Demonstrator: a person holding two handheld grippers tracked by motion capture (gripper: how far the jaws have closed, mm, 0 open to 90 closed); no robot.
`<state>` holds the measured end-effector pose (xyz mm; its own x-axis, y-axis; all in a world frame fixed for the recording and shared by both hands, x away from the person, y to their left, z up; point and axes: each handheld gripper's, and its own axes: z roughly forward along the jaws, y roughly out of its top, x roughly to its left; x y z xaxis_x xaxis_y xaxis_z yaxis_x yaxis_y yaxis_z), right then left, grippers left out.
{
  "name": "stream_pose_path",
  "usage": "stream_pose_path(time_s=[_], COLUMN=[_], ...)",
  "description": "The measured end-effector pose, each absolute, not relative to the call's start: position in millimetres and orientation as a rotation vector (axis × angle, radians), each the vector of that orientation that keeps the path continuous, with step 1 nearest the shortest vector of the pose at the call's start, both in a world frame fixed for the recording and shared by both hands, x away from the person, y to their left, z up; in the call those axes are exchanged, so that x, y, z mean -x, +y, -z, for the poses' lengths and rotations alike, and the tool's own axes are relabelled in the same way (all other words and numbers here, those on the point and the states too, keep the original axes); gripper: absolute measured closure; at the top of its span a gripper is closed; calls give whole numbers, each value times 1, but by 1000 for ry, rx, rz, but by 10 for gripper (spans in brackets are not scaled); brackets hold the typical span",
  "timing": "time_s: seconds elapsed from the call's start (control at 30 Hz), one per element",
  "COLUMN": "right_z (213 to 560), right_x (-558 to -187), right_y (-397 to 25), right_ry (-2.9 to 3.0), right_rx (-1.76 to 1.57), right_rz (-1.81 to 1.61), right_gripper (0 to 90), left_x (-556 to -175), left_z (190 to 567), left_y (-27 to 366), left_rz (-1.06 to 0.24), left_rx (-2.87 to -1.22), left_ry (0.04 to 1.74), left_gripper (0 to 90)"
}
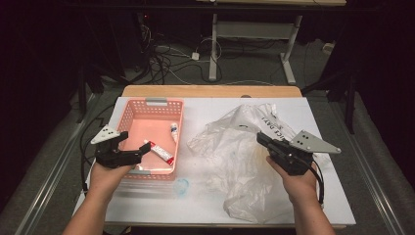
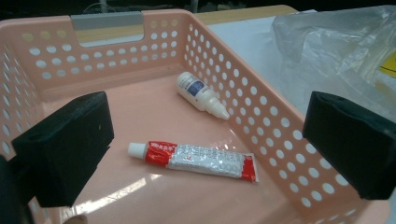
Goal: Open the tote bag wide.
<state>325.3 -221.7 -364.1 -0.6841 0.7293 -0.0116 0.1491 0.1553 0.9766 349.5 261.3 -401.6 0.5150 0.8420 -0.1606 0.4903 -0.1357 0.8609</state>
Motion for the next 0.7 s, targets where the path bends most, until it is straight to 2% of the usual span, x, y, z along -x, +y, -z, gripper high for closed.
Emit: stream_pose_path(time_s=[0.2, 0.37, 0.5, 0.7], right_z=[364, 364, 364, 364], right_x=[-325, -325, -325, -325], right_y=[-222, -222, -222, -223], right_ry=[1951, 1956, 1953, 1955], right_rx=[-836, -833, -831, -839], right_rz=[-1559, -1558, -1565, -1566], right_gripper=[900, 900, 900, 900], left_x=[-361, -376, -390, -408], left_z=[392, 392, 394, 402], left_y=[258, 260, 262, 260], left_rz=[-466, -449, -416, -349], left_rx=[-1816, -1865, -1892, -1976], left_ry=[1108, 1130, 1166, 1245], left_gripper=[64, 175, 286, 566])
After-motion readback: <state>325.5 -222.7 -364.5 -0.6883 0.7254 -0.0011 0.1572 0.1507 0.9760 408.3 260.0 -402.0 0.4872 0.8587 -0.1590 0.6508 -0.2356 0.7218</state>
